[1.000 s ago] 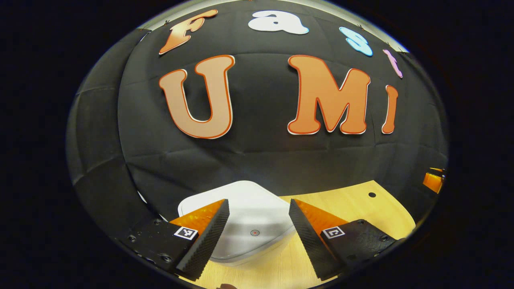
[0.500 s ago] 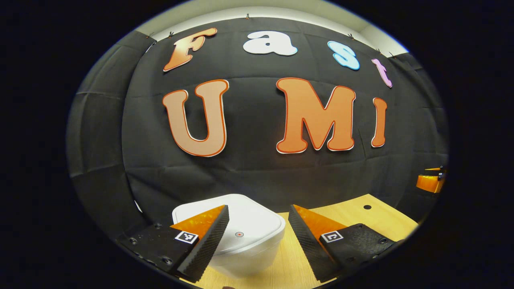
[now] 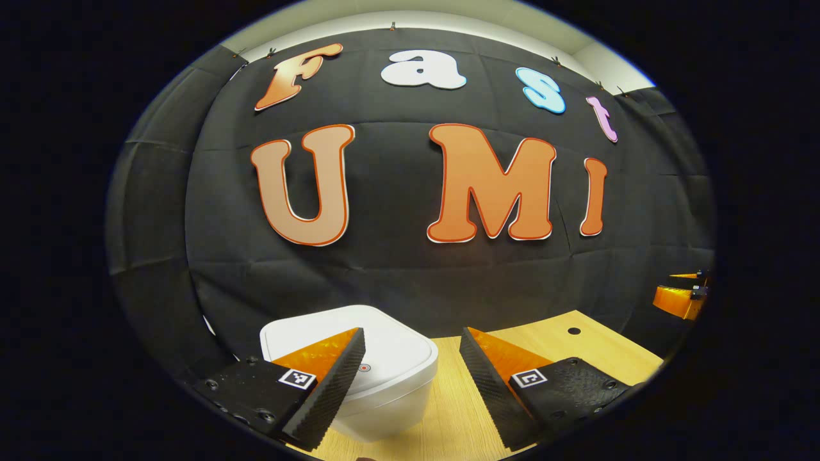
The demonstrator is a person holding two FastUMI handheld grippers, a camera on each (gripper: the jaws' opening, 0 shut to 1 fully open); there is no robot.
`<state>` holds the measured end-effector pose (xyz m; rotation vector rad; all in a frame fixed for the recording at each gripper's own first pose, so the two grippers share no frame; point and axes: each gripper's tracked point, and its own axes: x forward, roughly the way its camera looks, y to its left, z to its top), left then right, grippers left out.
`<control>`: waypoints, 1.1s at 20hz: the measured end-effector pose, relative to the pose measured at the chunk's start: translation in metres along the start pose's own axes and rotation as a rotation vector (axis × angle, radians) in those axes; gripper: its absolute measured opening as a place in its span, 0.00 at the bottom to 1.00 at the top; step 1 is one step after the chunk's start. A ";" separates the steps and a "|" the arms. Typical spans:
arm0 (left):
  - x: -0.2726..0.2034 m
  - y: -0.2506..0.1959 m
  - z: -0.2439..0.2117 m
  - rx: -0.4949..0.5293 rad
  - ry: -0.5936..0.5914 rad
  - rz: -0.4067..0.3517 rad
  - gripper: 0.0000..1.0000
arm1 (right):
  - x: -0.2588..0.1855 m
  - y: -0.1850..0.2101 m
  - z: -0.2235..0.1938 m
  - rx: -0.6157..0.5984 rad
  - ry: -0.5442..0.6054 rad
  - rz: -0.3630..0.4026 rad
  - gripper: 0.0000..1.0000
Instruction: Press the lid of the desktop garbage bin to open it, pick up the crumpled paper on the desktop and throw it into the bin, then pick up the pop can on the desktop and drop it into the bin, and finally close the garbage bin lid.
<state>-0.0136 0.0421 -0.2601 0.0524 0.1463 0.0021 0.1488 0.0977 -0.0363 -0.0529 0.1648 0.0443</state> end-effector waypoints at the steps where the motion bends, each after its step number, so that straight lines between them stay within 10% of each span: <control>1: 0.001 -0.001 0.001 0.003 -0.006 -0.002 0.95 | 0.000 -0.001 0.000 -0.001 -0.001 -0.003 0.94; 22: 0.012 -0.004 -0.001 -0.025 0.010 0.002 0.95 | 0.013 -0.003 -0.005 0.004 0.024 -0.002 1.00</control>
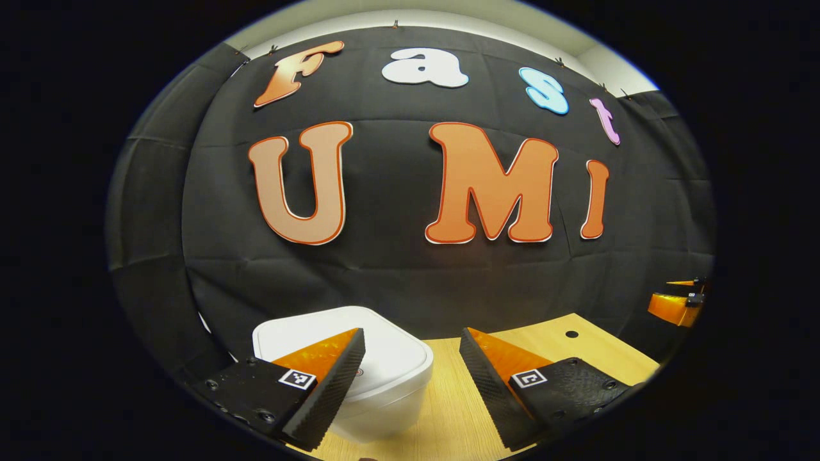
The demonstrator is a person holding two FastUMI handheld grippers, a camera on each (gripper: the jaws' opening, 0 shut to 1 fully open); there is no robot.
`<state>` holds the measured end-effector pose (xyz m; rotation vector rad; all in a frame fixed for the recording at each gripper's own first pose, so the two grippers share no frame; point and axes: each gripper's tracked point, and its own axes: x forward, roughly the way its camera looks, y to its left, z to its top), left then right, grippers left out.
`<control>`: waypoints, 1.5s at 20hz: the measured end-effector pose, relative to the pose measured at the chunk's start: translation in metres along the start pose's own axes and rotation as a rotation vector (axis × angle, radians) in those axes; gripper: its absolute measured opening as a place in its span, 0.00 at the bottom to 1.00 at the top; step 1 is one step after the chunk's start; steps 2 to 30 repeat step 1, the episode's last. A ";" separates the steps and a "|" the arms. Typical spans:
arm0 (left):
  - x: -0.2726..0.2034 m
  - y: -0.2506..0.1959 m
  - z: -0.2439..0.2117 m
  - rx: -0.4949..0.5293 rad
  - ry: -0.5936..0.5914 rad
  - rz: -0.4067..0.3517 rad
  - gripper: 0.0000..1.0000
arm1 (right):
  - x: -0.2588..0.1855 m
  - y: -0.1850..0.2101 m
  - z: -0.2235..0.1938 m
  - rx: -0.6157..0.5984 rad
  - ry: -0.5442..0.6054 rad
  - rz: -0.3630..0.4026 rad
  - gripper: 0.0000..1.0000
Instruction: Press the lid of the desktop garbage bin to open it, pick up the crumpled paper on the desktop and throw it into the bin, then pick up the pop can on the desktop and drop it into the bin, and finally close the garbage bin lid.
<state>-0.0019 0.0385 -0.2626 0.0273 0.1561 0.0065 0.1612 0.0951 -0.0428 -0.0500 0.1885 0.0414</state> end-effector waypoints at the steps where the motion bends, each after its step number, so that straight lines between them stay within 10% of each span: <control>1: 0.000 0.000 0.000 -0.004 0.000 0.001 0.95 | 0.001 0.001 0.000 0.000 0.002 0.001 1.00; 30: 0.000 0.000 0.000 -0.004 0.000 0.001 0.95 | 0.001 0.001 0.000 0.000 0.002 0.001 1.00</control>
